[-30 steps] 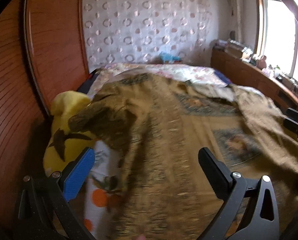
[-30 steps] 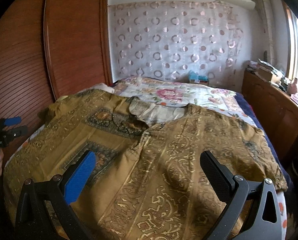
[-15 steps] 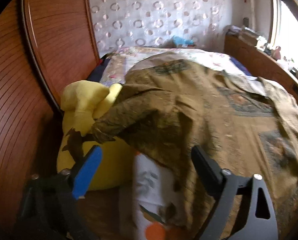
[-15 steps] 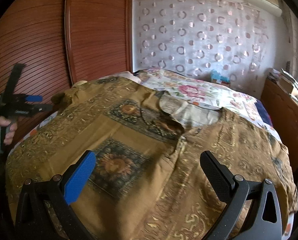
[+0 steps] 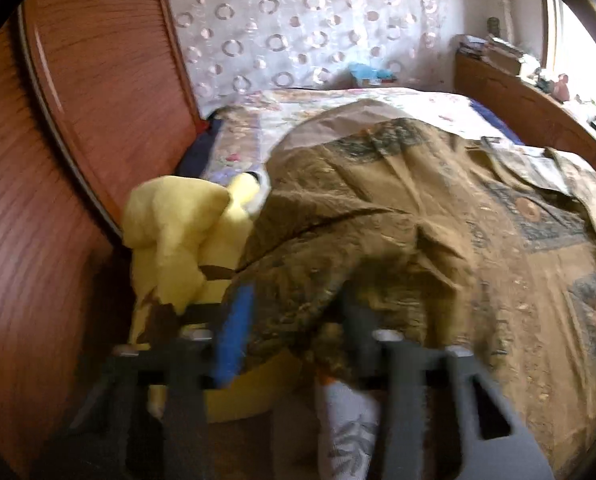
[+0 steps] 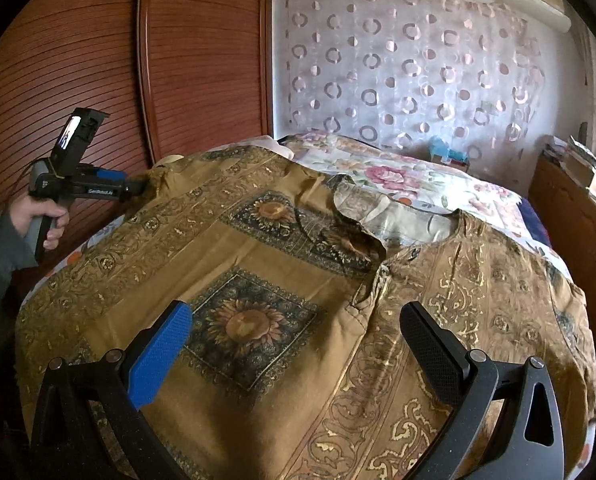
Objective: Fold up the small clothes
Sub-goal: 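Reach the left gripper to the shirt side edge by the yellow toy and grasp it, then lift the grasped shirt side with the left gripper and fold it over the body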
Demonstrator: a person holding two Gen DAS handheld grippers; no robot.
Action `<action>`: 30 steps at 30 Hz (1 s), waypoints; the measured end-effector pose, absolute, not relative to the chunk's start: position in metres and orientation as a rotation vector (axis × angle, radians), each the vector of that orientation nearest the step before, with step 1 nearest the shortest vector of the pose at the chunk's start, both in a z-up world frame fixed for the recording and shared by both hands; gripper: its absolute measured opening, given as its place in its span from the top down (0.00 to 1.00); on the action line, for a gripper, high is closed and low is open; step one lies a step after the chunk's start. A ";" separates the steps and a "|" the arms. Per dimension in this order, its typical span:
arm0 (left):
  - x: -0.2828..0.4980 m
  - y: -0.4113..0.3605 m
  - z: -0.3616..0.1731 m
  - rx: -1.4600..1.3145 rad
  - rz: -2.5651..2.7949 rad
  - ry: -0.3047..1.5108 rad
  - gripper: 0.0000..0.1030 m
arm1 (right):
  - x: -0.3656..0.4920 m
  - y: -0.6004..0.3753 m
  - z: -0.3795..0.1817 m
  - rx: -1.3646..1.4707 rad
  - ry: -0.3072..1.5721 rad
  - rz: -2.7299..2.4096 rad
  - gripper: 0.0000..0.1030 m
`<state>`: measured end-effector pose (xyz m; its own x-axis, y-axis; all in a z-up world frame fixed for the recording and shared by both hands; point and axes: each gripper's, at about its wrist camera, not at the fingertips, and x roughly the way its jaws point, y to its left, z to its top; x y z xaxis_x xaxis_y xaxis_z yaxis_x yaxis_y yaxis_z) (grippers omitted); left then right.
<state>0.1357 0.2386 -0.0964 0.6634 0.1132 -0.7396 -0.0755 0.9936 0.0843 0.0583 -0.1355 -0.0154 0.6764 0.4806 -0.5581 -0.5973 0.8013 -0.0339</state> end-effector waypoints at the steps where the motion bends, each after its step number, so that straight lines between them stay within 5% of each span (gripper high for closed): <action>1: 0.134 0.239 -0.095 0.036 0.089 0.837 0.78 | 0.057 -0.137 -0.016 -0.220 0.561 0.610 0.00; 9: 0.115 0.224 -0.065 0.051 0.090 0.736 0.97 | 0.057 -0.140 -0.017 -0.206 0.557 0.590 0.00; 19: 0.110 0.164 -0.006 0.065 -0.048 0.629 0.97 | 0.060 -0.156 -0.015 -0.171 0.557 0.569 0.00; 30: 0.085 0.112 -0.011 0.052 -0.184 0.635 0.90 | 0.059 -0.163 -0.016 -0.162 0.572 0.549 0.00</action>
<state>0.0848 0.1122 -0.0107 0.7892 -0.1551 -0.5942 0.1868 0.9824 -0.0084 0.0585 -0.1627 -0.0162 0.7023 0.4473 -0.5537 -0.5348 0.8450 0.0042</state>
